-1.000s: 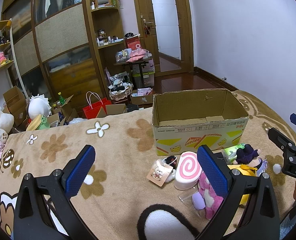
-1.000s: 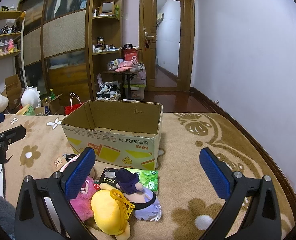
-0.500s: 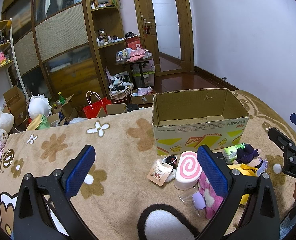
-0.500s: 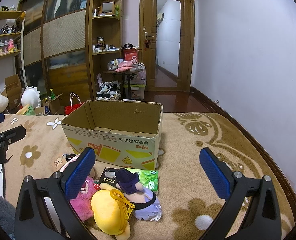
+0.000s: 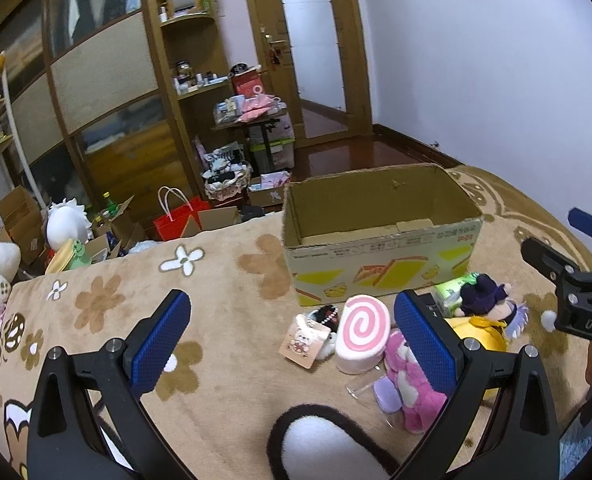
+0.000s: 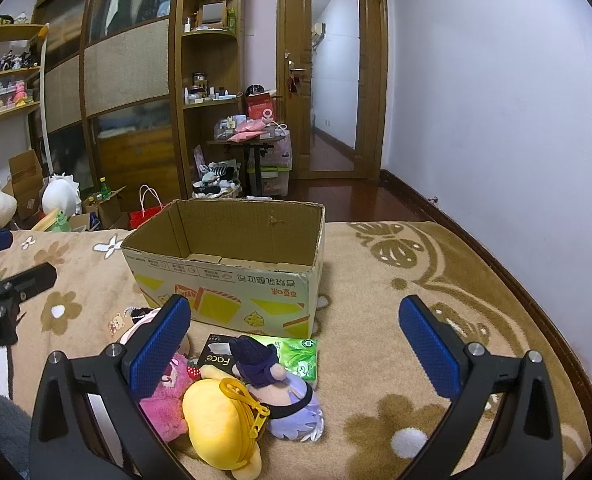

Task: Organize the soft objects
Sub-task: 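Lower the left tool onto the pink plush bear while the right tool lowers onto the purple-hatted doll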

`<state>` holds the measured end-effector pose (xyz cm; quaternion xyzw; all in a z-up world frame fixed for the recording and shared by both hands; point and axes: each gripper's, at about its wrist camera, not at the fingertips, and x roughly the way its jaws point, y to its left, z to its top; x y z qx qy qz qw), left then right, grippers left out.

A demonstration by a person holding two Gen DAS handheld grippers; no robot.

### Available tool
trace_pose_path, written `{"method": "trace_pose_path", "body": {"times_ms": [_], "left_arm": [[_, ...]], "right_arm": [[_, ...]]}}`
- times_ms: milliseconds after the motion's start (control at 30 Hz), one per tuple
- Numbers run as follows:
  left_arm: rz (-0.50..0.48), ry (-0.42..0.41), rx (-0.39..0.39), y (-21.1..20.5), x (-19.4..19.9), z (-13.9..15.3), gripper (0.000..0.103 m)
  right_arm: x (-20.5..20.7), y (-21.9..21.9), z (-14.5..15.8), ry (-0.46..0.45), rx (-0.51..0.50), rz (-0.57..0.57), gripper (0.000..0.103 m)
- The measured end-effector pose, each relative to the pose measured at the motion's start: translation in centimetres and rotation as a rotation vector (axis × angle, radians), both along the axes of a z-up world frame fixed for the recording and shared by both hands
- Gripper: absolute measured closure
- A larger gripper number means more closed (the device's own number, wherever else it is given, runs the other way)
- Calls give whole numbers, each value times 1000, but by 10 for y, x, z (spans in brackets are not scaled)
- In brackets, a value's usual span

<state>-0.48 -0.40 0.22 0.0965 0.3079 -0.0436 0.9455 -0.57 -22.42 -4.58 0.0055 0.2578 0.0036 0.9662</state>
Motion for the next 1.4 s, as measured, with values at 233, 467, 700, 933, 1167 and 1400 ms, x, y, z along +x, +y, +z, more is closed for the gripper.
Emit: {"method": "trace_pose_path", "body": {"times_ms": [233, 467, 700, 933, 1167, 1400], "left_arm": [[-59, 68, -11, -19, 8, -8, 2], [-108, 144, 10, -44, 17, -26, 2], [-134, 234, 42, -60, 22, -50, 2], [-138, 320, 36, -64, 29, -68, 2], [-161, 387, 43, -69, 31, -82, 2], [-177, 459, 76, -76, 37, -102, 2]], "right_arm": [[5, -6, -5, 18, 34, 3, 0], [12, -9, -10, 42, 64, 9, 0], [26, -5, -23, 89, 64, 34, 0], [35, -1, -39, 158, 49, 47, 0], [47, 2, -56, 239, 22, 57, 0], [55, 7, -75, 305, -1, 86, 0]]}}
